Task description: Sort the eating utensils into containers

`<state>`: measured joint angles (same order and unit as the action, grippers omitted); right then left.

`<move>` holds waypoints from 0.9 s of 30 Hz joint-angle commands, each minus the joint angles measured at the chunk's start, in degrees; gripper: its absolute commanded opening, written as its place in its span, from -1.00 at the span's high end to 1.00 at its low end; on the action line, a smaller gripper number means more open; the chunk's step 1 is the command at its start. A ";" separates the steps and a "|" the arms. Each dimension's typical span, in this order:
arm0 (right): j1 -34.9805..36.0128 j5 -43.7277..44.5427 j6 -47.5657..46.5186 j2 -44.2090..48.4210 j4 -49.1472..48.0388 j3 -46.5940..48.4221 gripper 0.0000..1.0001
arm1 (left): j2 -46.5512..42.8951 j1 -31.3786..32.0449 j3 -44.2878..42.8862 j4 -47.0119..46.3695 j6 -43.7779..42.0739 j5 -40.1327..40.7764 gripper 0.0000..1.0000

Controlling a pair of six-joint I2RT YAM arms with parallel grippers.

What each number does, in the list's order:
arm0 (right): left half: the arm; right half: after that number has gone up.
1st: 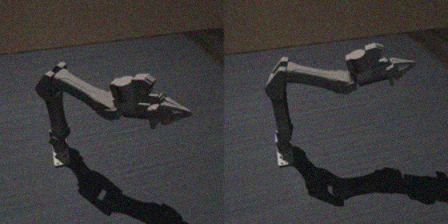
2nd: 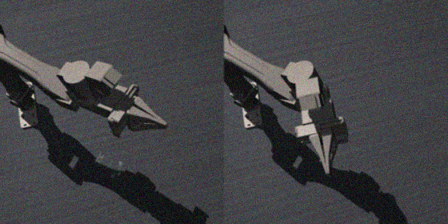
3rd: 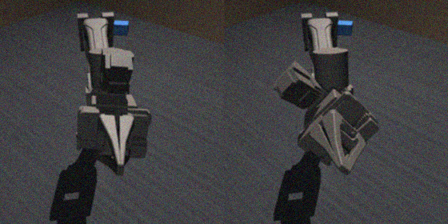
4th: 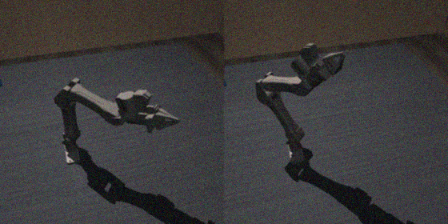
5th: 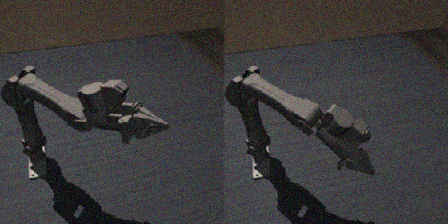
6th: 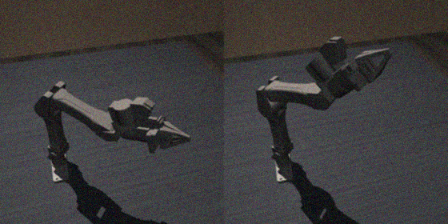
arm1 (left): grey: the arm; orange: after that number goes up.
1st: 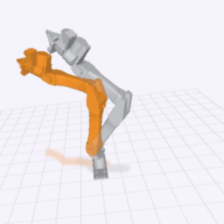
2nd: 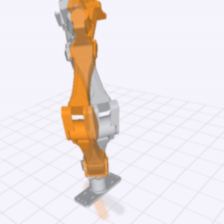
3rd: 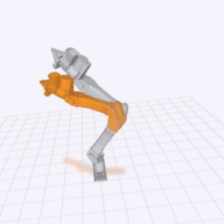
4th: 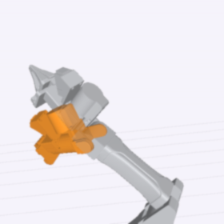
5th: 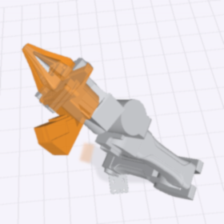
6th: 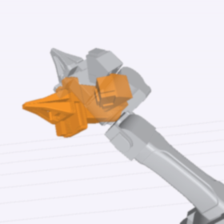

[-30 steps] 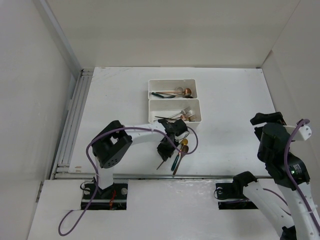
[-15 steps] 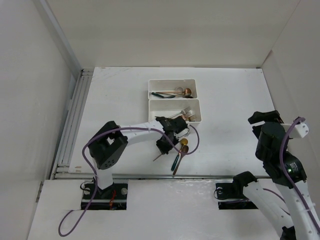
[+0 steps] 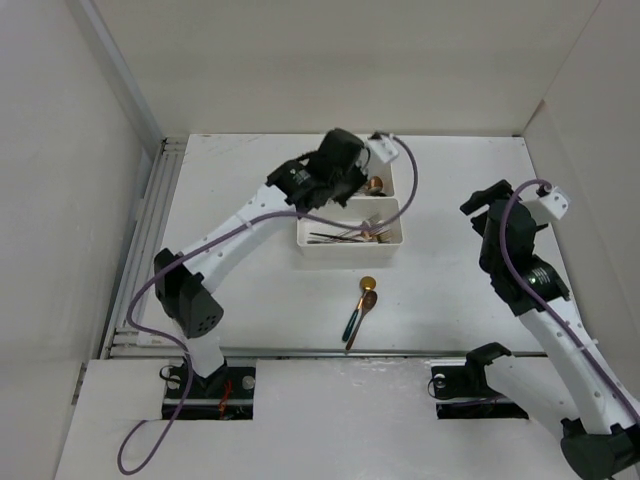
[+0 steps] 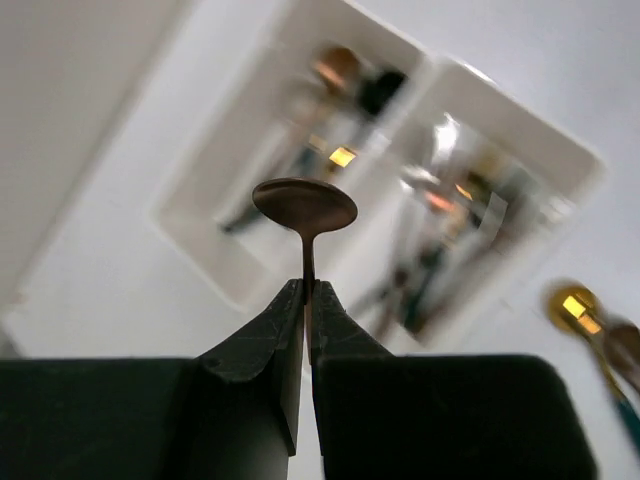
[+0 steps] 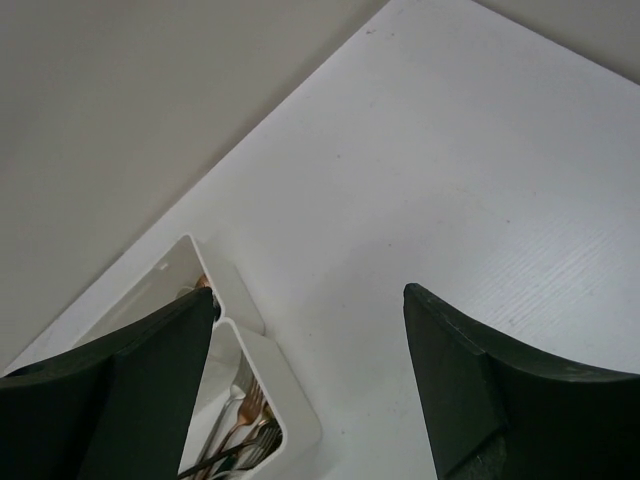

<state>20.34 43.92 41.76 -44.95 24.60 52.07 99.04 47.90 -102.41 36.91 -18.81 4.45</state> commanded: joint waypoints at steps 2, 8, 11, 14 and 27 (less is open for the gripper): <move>-1.26 -3.57 -5.10 -4.60 -9.66 3.82 -0.63 | 8.60 -5.70 -8.31 -12.00 -15.68 9.96 1.00; -3.11 -4.28 -8.00 -8.40 -9.14 7.69 -0.65 | 20.83 -8.88 -12.98 -30.39 -25.66 12.52 1.00; -3.64 -4.28 -9.32 -8.93 -9.13 7.69 -0.65 | 24.52 -10.01 -15.36 -31.72 -25.66 9.97 1.00; -4.86 -3.67 -10.03 -7.79 -8.60 7.08 -0.65 | 25.94 -10.02 -14.05 -35.40 -26.19 9.44 1.00; -5.40 -2.53 -13.46 -3.75 -7.46 5.41 -0.70 | 23.40 -10.02 -11.42 -27.07 -18.56 6.11 -0.18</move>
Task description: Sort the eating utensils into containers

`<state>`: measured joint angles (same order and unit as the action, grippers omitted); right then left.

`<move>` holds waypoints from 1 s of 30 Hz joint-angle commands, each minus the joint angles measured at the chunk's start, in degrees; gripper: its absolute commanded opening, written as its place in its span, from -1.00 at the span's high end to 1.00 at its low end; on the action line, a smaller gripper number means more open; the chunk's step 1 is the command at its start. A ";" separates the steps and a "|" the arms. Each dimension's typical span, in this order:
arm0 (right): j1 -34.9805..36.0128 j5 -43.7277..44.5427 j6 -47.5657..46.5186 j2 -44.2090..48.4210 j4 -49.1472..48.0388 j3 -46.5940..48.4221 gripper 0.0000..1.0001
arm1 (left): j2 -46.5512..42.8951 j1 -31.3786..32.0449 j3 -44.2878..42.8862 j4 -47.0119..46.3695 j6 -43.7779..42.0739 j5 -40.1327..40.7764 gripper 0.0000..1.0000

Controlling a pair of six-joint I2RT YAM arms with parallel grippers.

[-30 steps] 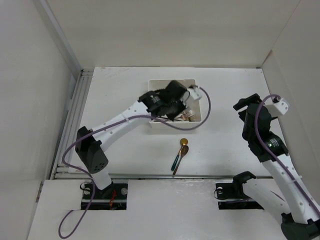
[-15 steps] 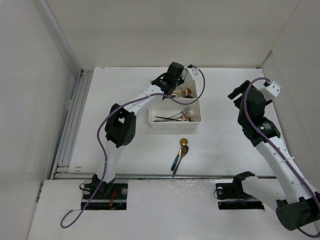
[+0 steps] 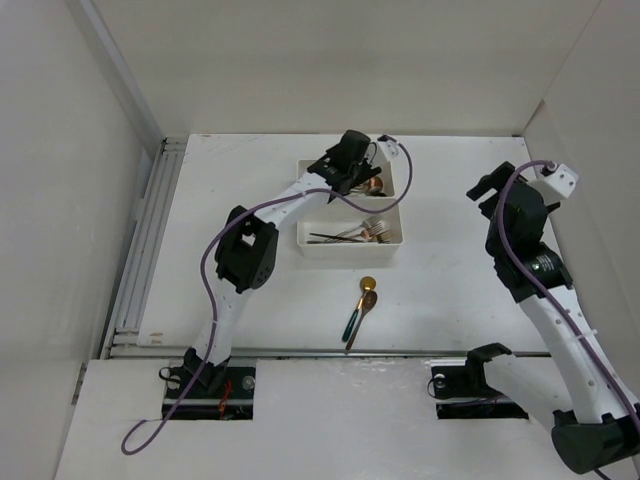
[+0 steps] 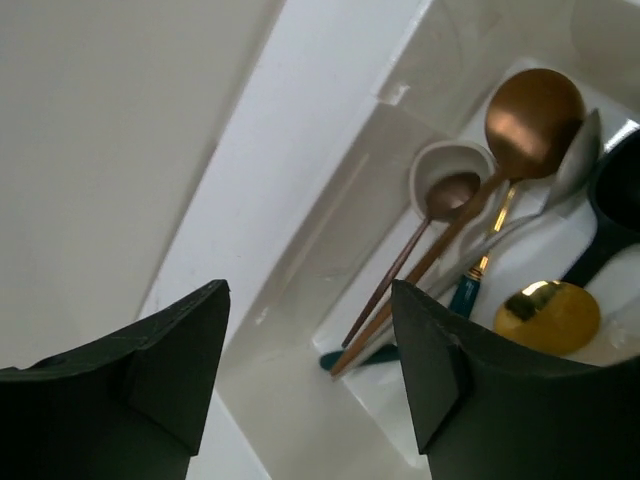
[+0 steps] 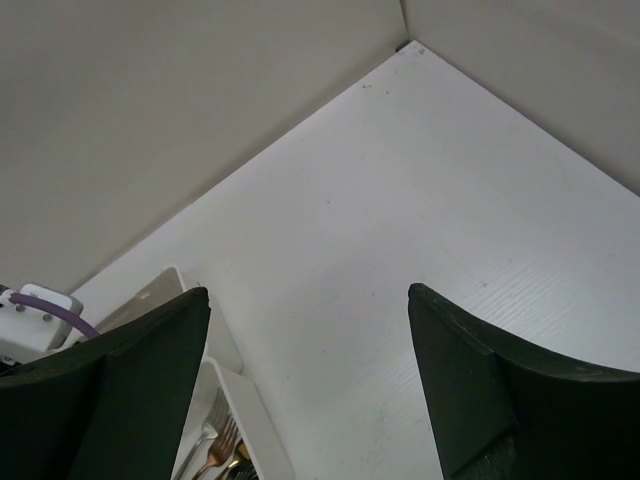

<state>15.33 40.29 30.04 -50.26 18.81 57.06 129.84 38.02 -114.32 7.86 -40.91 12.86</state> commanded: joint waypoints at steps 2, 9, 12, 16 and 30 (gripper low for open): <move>-0.39 1.10 -1.74 1.57 -1.67 0.42 -0.70 | -8.81 -0.14 1.03 2.69 5.12 -2.93 -0.39; -0.39 -1.18 -2.27 5.25 -0.27 -0.10 -0.70 | -15.57 3.19 -8.20 17.78 22.43 -5.63 -0.17; -0.39 -2.23 -1.49 7.63 1.67 -0.63 -0.70 | -23.82 7.84 3.45 25.44 27.43 -15.66 -0.11; -0.39 -2.24 -0.07 11.40 4.83 -2.73 -0.70 | -33.32 16.89 26.48 27.30 29.82 -21.39 -0.08; -0.39 -2.24 1.69 18.52 12.91 -2.39 -0.70 | -24.12 26.67 42.43 18.16 39.94 -15.24 0.02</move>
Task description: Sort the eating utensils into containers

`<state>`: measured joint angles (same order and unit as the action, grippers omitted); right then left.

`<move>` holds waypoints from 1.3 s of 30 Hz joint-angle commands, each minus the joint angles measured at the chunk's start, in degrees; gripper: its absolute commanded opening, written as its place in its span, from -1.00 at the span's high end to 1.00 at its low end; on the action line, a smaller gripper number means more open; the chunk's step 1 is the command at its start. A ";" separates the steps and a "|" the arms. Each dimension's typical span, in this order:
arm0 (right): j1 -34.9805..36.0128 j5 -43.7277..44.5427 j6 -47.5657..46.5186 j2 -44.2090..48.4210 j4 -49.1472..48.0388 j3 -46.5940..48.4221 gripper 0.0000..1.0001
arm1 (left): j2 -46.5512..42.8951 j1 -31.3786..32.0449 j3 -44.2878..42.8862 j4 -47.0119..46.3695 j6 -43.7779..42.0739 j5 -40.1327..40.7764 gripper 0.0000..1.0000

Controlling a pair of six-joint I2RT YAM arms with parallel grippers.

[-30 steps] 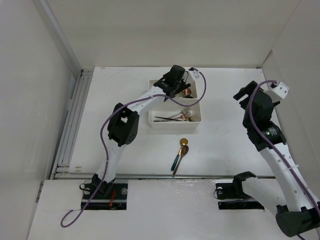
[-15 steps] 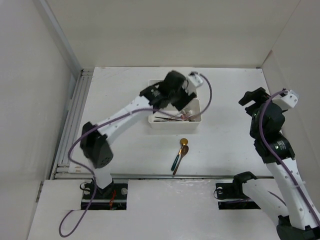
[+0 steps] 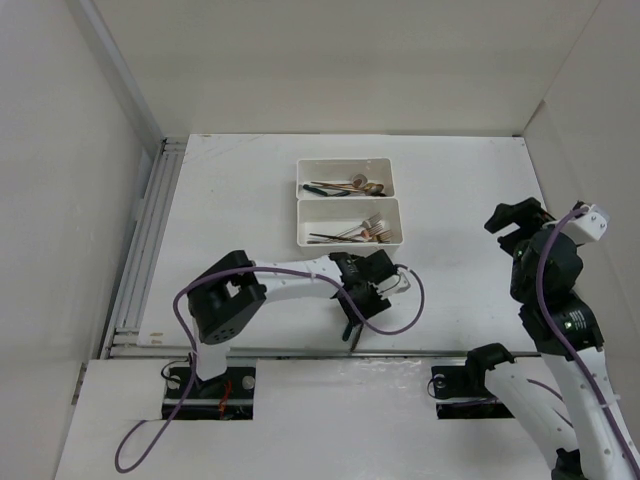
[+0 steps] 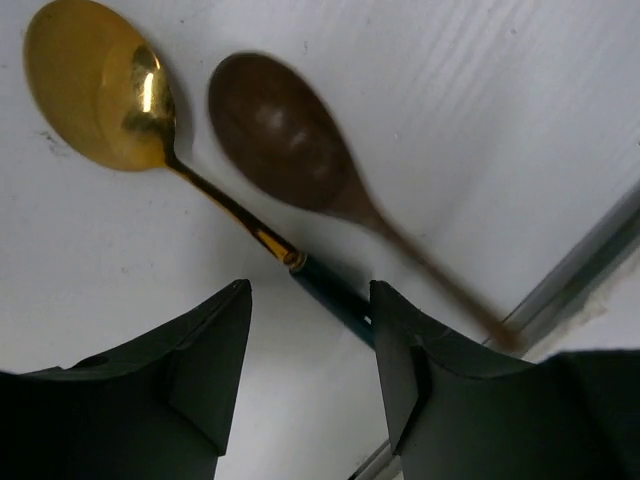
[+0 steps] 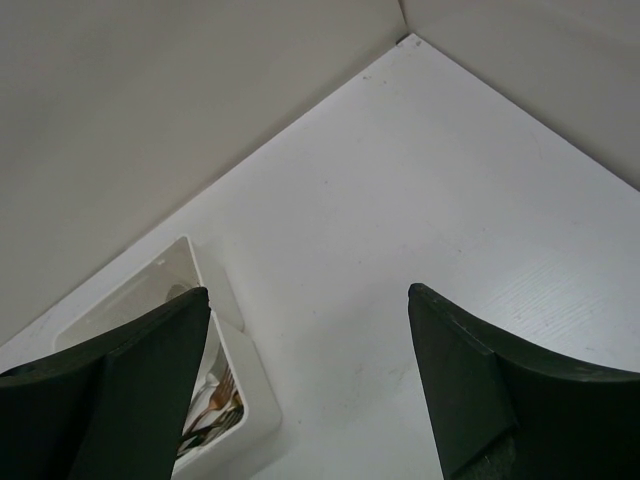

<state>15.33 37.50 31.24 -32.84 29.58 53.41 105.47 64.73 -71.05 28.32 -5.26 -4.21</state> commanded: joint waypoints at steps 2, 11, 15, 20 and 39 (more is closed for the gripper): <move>-0.39 0.56 0.48 1.64 3.02 1.87 -0.70 | 0.96 -0.04 0.55 -4.22 4.82 3.31 0.10; -0.39 4.07 0.48 3.31 5.40 3.54 -0.70 | 3.77 0.57 3.37 -4.42 4.82 8.94 0.26; -0.39 4.69 -0.57 3.84 5.40 3.55 -0.70 | 6.06 2.16 2.14 0.32 1.31 11.33 0.67; -0.39 5.22 -0.57 3.84 5.40 3.55 -0.70 | 5.73 2.77 2.67 1.92 0.77 8.43 1.00; -0.39 2.85 -0.57 -0.99 -2.51 1.96 -0.70 | -2.90 -6.18 -32.23 -3.76 -19.07 23.00 1.00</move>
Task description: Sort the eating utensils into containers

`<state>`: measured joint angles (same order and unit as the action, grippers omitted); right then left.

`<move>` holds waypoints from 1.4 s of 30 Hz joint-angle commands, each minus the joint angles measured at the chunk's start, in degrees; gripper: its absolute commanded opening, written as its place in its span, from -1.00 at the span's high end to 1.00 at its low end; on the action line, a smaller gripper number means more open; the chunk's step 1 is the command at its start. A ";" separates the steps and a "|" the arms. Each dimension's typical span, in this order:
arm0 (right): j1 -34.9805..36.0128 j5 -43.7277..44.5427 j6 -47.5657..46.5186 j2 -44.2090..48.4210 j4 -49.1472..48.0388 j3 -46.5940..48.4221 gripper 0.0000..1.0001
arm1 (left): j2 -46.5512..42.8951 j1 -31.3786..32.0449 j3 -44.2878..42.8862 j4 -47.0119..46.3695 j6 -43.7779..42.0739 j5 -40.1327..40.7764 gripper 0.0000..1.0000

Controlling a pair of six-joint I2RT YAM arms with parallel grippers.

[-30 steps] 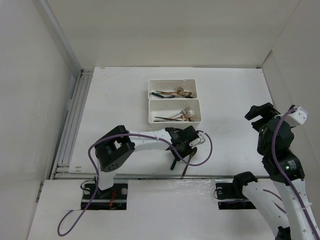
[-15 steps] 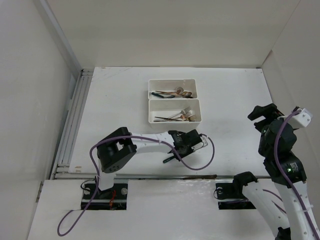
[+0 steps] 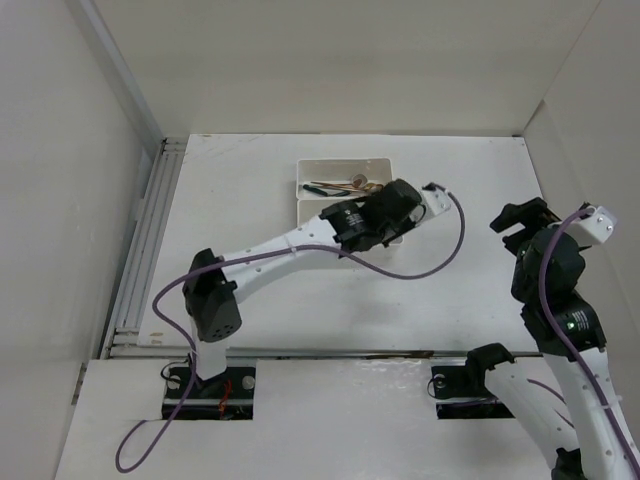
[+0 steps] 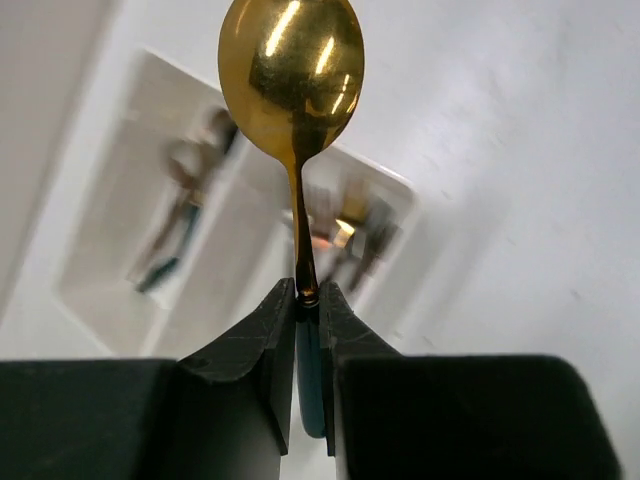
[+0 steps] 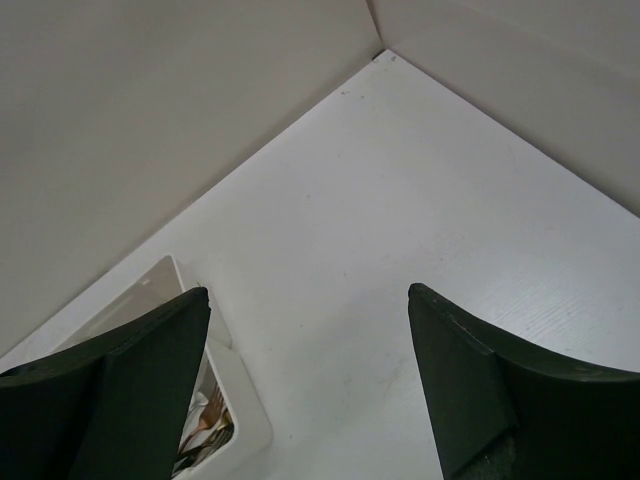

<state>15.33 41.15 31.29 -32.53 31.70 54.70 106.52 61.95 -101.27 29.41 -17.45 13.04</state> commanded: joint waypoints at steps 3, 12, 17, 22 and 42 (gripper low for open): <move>-0.39 -1.33 -0.61 -2.01 -5.24 1.90 -0.70 | -2.55 -8.85 0.73 -15.76 -15.05 9.81 1.00; -0.39 -2.91 -0.61 -7.54 -5.25 4.89 -0.70 | 13.09 -18.97 -8.32 -32.56 -28.68 8.24 1.00; -0.39 -4.76 -0.09 -10.61 -2.80 6.65 -0.70 | 15.12 -20.03 -7.63 -33.98 -30.97 5.25 1.00; -0.39 -7.48 1.06 -11.85 0.37 6.65 -0.78 | 16.34 -21.35 -4.81 -35.30 -32.21 4.10 0.54; -0.92 -13.74 15.11 -11.50 26.02 18.49 -0.99 | -3.24 -15.56 1.74 0.01 -12.53 -27.42 0.09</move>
<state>14.90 21.04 41.47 -45.93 53.67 65.45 112.03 42.35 -103.44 16.88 -36.21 2.20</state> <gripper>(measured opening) 0.994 0.467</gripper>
